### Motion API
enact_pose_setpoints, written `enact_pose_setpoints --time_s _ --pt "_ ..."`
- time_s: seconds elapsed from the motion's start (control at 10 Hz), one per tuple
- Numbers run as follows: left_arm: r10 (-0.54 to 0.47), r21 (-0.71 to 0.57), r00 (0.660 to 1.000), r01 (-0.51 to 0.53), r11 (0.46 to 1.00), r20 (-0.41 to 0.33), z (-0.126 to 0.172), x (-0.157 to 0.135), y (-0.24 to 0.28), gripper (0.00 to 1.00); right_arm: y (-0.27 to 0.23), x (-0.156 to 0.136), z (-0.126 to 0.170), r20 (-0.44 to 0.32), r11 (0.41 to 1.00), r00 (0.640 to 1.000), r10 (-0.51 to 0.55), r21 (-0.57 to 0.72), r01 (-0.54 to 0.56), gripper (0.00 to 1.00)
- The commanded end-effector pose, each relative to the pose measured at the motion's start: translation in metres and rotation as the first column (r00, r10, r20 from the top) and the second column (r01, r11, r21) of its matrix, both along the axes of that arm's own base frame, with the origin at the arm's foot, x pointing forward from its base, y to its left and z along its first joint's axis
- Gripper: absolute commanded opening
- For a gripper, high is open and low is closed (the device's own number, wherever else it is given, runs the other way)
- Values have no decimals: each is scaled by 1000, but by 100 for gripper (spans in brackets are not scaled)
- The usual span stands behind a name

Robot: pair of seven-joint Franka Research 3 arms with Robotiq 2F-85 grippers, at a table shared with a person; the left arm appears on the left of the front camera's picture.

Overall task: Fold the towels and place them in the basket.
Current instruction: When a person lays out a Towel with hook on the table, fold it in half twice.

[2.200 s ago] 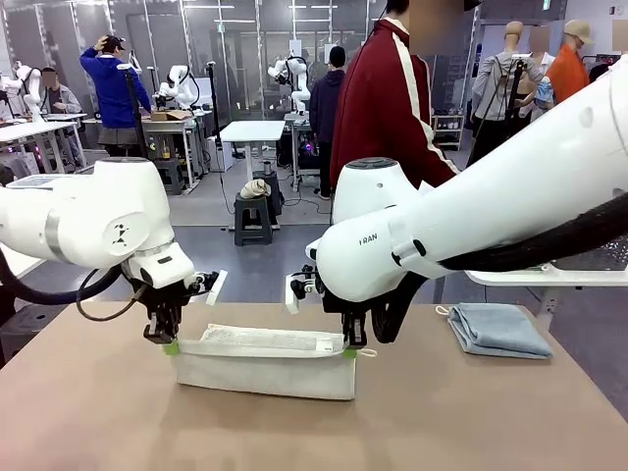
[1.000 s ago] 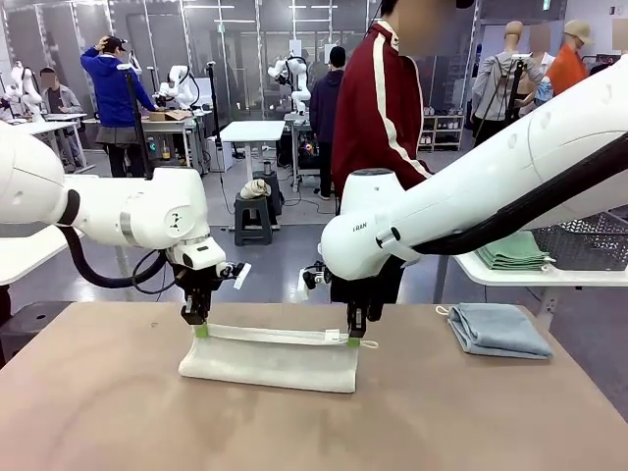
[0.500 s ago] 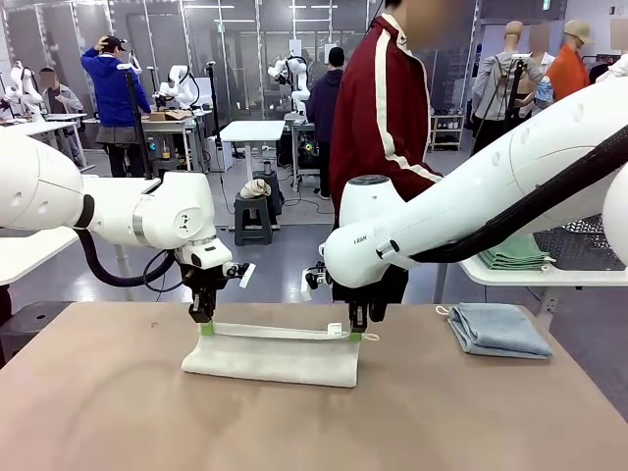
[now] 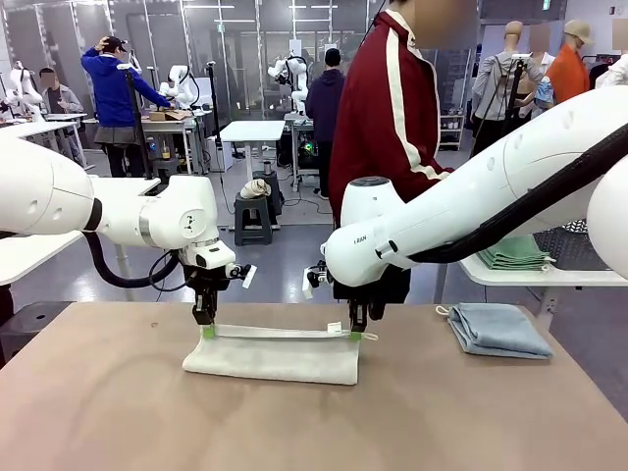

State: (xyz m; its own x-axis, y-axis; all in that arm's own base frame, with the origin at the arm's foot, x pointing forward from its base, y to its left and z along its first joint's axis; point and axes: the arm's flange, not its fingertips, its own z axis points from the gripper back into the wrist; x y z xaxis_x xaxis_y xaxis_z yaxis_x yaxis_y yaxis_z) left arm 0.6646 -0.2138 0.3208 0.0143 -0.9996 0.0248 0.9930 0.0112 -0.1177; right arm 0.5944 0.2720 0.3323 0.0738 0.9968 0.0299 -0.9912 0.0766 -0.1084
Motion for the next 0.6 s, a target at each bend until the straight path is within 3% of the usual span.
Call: enact_pose_setpoints --time_s 0.0,0.1,0.2,0.3,0.4,0.5 --pt "32 24 999 -33 999 28 4 5 6 42 -2 2 2 31 1000 999 -12 -14 13 48" --pt "51 15 998 -51 999 39 6 3 10 26 -1 1 3 35 1000 999 -10 -14 11 31" --pt "60 0 997 -60 998 48 9 0 14 61 -2 1 6 38 1000 999 -9 -15 10 68" --pt "56 -15 997 -55 998 47 13 -3 19 45 -4 -1 10 36 1000 999 -8 -10 8 51" --pt "28 -41 999 -27 999 45 22 -11 25 78 -8 -8 21 27 1000 999 -18 13 18 88" --pt "13 -48 998 -11 999 54 31 -20 30 49 -10 -15 30 21 999 1000 -19 27 18 71"
